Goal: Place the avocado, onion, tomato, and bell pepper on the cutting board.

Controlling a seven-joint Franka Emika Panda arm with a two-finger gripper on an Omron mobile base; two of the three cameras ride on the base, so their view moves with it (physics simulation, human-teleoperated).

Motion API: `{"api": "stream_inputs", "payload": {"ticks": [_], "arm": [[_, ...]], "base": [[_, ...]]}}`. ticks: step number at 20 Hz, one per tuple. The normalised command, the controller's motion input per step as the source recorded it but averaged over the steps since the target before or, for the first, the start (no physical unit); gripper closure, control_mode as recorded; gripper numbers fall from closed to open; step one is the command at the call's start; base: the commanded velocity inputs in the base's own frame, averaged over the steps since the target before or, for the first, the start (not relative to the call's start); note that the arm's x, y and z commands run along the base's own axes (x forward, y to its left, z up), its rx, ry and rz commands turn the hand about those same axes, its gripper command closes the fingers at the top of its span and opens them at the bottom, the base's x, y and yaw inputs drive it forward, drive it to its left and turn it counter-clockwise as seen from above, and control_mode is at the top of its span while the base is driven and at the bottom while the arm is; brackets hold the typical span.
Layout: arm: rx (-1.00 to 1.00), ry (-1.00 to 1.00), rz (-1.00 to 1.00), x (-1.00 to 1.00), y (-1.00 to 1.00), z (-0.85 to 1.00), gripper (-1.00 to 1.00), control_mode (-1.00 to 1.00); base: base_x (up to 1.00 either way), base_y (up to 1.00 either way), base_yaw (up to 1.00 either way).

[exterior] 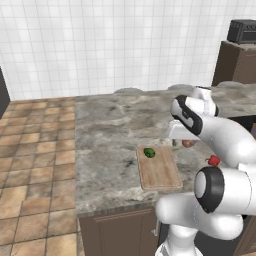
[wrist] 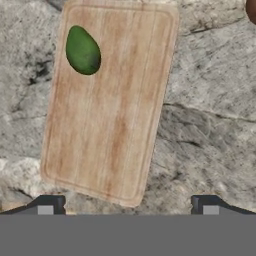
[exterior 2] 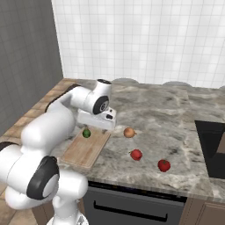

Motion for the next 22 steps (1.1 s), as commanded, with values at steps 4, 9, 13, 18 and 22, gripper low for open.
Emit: {"api": "stream_inputs", "payload": {"ticks": [4,9,13,18,22], "arm": [[0.00,-0.04,0.00,0.08,-0.23,0.12,-1.00,-1.00],[-0.02,0.00,0.00,0.14,-0.31,0.03,-1.00,-1.00],[-0.02,0.01,0.00,0.34,-0.30,0.00,-1.00,-1.00],[-0.02,0.03,0.00,0.39,-0.19,0.02,-1.00,-1.00],[0.00,0.04,0.00,0.34,-0.09,0.12,-1.00,-1.00]], "base": [[0.00,0.00,0.00],[0.00,0.00,0.00],[0.00,0.00,0.00],[0.00,0.00,0.00],[0.00,0.00,0.00]]}}
